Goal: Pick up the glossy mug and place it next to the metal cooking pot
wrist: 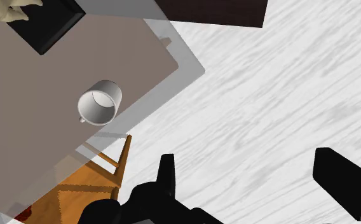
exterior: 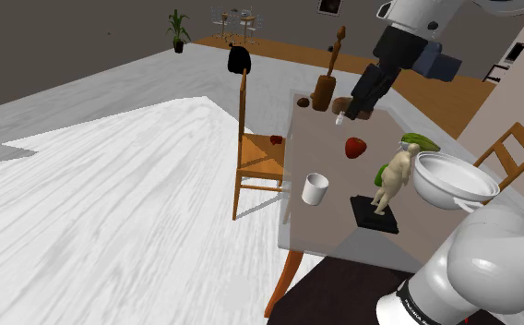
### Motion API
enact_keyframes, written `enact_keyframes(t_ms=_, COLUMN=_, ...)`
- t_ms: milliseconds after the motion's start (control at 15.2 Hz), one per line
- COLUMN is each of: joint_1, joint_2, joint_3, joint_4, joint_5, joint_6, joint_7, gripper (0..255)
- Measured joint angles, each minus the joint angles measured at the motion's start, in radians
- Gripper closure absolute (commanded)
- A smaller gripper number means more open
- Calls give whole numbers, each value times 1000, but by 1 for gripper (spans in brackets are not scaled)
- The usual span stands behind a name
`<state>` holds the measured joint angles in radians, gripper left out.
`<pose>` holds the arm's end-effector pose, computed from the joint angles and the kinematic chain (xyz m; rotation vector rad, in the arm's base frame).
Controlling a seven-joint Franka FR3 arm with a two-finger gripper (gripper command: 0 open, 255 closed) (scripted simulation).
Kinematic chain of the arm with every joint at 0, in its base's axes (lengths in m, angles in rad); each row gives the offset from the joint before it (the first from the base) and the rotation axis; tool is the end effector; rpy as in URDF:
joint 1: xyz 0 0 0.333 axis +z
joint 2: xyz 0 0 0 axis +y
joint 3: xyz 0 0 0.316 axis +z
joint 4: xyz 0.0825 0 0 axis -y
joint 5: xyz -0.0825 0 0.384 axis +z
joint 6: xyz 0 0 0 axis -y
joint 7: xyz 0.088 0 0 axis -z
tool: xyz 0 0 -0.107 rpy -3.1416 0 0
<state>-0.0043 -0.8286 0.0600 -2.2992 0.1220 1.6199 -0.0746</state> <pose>0.2987 0.0367 0.6348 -3.0527 -0.1791 -0.2292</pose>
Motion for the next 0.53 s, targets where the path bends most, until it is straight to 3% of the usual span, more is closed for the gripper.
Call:
enact_keyframes(t_ms=198, joint_1=-4, joint_2=8, joint_3=-5, joint_4=-28, joint_5=-7, joint_6=31, joint_7=-10, gripper=0)
enact_keyframes(t_ms=528, joint_1=-22, joint_2=41, joint_3=-21, joint_4=-153, joint_5=-34, joint_6=170, joint_7=-47, gripper=0)
